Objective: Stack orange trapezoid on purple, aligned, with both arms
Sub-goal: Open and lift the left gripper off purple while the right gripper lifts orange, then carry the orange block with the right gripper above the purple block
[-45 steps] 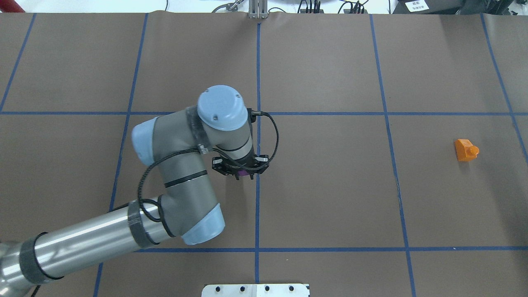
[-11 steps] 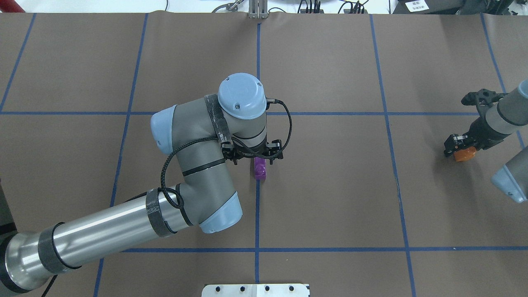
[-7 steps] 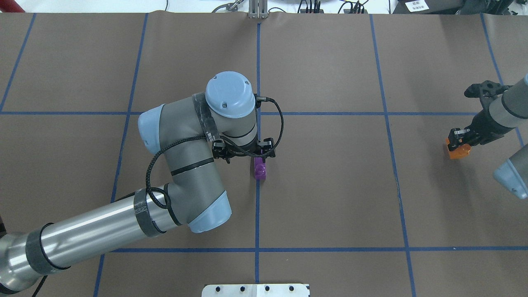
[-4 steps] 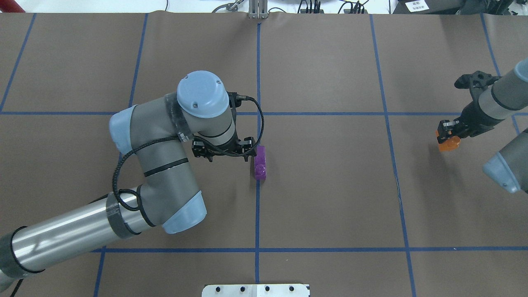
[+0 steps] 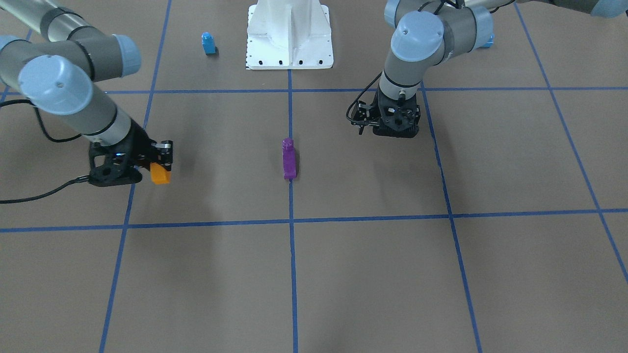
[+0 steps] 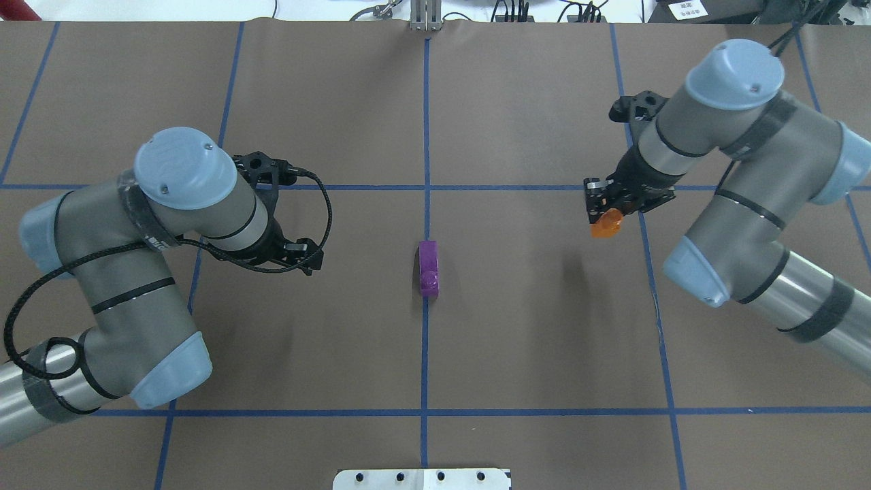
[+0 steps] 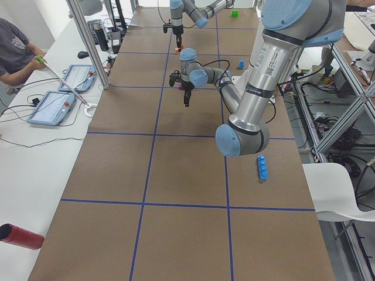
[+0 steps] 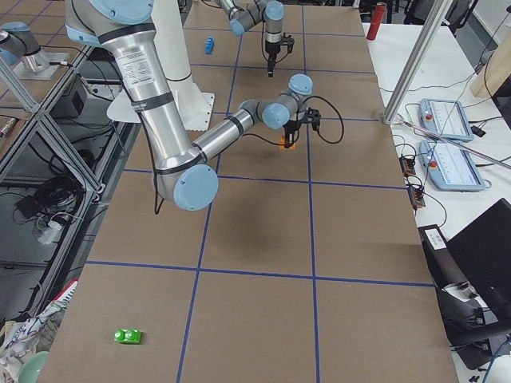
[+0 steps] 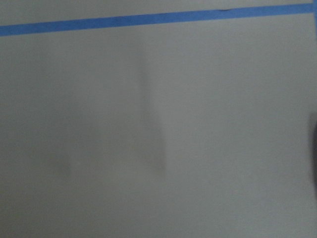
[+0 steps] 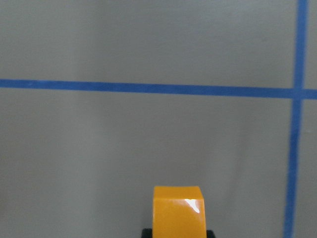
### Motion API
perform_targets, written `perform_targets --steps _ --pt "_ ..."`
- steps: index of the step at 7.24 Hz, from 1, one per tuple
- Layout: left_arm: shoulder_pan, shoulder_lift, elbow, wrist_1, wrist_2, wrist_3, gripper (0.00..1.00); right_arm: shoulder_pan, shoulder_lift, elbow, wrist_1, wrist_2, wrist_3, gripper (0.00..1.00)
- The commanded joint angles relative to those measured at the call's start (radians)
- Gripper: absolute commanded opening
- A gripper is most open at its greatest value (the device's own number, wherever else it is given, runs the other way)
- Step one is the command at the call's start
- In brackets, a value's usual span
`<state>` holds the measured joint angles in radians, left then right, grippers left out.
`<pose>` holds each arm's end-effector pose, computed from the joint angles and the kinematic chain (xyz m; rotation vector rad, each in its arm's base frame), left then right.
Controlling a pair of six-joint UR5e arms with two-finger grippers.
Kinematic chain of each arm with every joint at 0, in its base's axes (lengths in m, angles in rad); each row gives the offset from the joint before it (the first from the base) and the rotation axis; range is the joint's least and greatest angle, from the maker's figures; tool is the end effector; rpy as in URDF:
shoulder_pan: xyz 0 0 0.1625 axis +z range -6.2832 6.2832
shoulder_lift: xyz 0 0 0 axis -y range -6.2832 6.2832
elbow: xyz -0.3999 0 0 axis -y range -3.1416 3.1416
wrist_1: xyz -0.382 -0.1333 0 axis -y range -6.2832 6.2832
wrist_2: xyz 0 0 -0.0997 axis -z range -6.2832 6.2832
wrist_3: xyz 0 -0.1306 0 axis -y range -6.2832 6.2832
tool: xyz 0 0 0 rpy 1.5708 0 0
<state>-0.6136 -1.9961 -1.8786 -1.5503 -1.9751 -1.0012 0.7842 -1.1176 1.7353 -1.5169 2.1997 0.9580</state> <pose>0.4457 -0.4141 0.2968 0.0707 0.7987 0.1024 -0.4063 -0.4851 0.3214 -0.0457 -0.8842 -0.0510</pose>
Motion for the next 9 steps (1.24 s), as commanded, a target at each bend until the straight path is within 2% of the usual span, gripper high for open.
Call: perform_targets --steps 1,3,5,9 --pt "-0.017 0.081 -0.037 -0.001 0.001 0.048 0.99 -0.15 0.202 -0.017 -0.147 -0.117 0.068 0.0" --pt "-0.017 0.097 -0.047 -0.002 0.002 0.05 0.99 -0.221 0.361 -0.151 -0.172 -0.143 0.175 0.0" --pt "-0.015 0.097 -0.047 -0.002 0.001 0.047 0.99 -0.255 0.39 -0.206 -0.161 -0.185 0.191 0.0" --pt "-0.015 0.099 -0.046 -0.002 0.001 0.039 0.99 -0.269 0.419 -0.238 -0.163 -0.196 0.189 0.0"
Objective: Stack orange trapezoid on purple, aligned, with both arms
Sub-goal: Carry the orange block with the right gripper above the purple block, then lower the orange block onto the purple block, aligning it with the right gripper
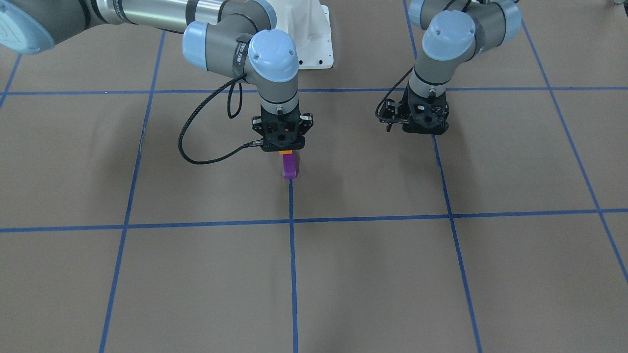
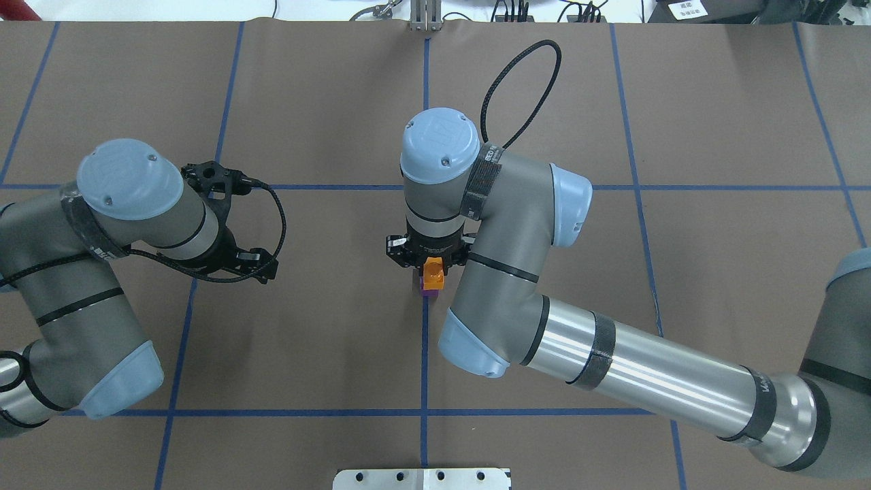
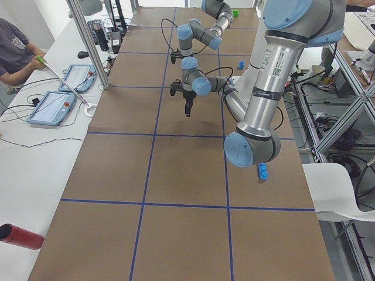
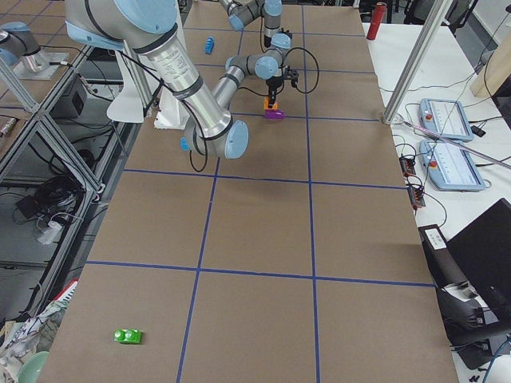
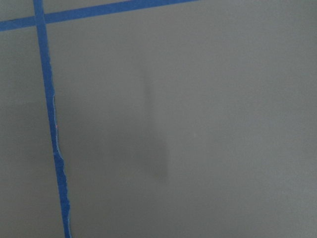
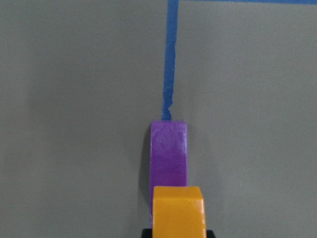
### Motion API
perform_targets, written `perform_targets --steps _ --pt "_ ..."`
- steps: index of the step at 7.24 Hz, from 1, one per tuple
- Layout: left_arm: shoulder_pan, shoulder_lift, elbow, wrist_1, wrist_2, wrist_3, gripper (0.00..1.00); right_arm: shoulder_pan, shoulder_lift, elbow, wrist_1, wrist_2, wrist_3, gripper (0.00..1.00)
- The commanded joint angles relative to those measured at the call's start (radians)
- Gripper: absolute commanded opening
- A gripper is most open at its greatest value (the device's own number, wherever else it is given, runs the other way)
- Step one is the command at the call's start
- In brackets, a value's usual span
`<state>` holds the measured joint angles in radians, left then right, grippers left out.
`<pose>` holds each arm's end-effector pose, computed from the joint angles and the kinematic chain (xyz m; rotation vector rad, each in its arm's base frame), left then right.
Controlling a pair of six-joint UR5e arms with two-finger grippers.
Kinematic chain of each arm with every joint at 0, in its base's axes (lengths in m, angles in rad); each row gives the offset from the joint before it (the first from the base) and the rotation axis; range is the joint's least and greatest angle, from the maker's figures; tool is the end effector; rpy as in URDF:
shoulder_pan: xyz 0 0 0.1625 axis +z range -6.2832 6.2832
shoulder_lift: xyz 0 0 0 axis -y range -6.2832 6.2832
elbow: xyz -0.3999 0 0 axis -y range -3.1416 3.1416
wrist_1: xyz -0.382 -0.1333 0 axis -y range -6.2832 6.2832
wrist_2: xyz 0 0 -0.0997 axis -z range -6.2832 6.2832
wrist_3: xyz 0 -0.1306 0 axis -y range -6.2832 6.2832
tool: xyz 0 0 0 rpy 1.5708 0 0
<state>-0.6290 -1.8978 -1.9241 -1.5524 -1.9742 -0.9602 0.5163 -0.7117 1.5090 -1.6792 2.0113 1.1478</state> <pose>0.4190 -0.4063 0.3344 0.0629 0.7569 0.1160 -0.5894 -0.4238 0.1782 -0.0704 -0.7949 -0.0634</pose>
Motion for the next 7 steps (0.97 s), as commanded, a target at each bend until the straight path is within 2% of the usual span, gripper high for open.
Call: perform_targets --steps 1,7 --pt "0.0 0.0 -0.001 0.0 0.0 -0.003 0.99 -0.001 0.038 -0.042 -0.001 -0.008 0.0 0.0" --pt "0.0 0.002 0.001 -0.002 0.0 -0.003 0.99 0.002 0.043 -0.062 -0.001 -0.017 -0.017 0.0"
